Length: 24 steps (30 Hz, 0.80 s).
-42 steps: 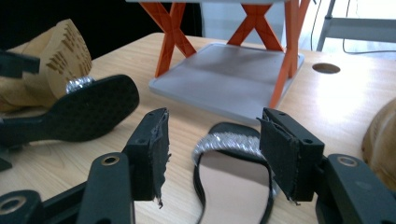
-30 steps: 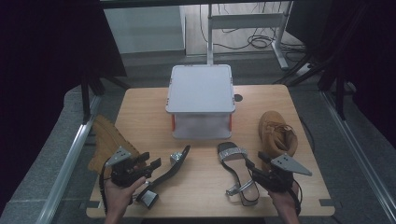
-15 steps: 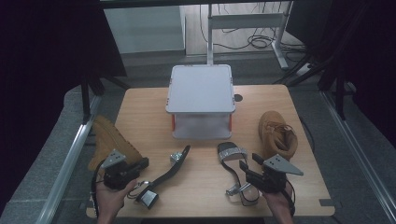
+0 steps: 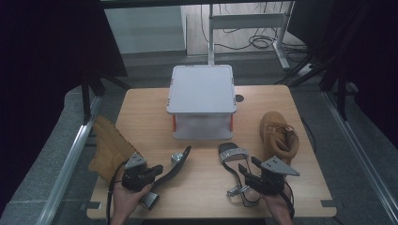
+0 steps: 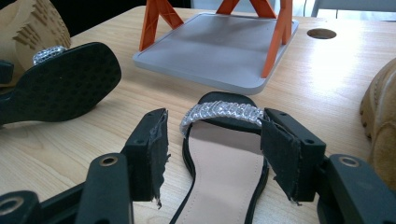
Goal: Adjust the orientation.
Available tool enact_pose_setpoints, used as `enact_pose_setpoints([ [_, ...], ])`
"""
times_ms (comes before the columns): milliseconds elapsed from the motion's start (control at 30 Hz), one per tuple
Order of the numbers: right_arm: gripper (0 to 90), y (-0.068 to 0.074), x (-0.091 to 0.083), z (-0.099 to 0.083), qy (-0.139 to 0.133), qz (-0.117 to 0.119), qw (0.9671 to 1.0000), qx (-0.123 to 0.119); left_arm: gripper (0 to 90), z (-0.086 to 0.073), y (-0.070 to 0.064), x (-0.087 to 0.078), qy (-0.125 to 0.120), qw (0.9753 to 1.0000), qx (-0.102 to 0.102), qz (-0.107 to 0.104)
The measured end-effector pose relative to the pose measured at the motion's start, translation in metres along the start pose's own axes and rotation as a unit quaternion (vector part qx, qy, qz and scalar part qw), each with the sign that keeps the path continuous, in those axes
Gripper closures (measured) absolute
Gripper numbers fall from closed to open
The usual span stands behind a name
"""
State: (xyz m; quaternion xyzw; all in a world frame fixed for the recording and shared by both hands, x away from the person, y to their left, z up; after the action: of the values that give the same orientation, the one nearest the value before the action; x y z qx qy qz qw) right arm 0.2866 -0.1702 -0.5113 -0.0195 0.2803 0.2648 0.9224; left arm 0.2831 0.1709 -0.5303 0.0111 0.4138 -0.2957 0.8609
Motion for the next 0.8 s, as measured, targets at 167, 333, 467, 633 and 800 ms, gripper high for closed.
enact_pose_setpoints([
  [167, 42.1, 0.0, 0.0, 0.0, 0.0, 0.0, 1.0, -0.001, 87.1, -0.003, 0.002, 0.003, 0.009, 1.0, -0.001, 0.002],
  [333, 42.1, 0.001, 0.001, -0.002, 0.004, 0.0, 1.0, -0.002, 87.3, -0.004, 0.001, 0.005, 0.017, 0.9999, 0.001, 0.002],
  [467, 42.1, 0.001, 0.002, -0.003, 0.005, -0.001, 1.0, -0.002, 87.5, -0.006, -0.001, 0.007, 0.026, 0.9996, 0.005, -0.002],
  [633, 42.1, -0.001, 0.003, -0.005, 0.007, -0.001, 1.0, 0.0, 87.4, -0.006, -0.007, 0.008, 0.036, 0.9992, 0.015, -0.009],
  [800, 41.9, -0.001, 0.003, -0.005, 0.007, -0.002, 1.0, 0.0, 88.4, -0.009, -0.022, 0.012, 0.05, 0.9982, 0.028, -0.02],
])
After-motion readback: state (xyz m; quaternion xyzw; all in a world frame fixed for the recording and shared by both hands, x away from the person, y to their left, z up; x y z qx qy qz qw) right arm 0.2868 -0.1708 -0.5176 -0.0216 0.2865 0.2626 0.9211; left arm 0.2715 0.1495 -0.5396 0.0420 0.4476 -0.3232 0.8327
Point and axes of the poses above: each handheld gripper's, and its own axes: x roughly forward along the jaws, z roughly out of its top, y roughly to its left, the point moved 7 cm from there along x, roughly forward along the jaws, and after that the axes turned 6 degrees about y, right-handed, at the moved point
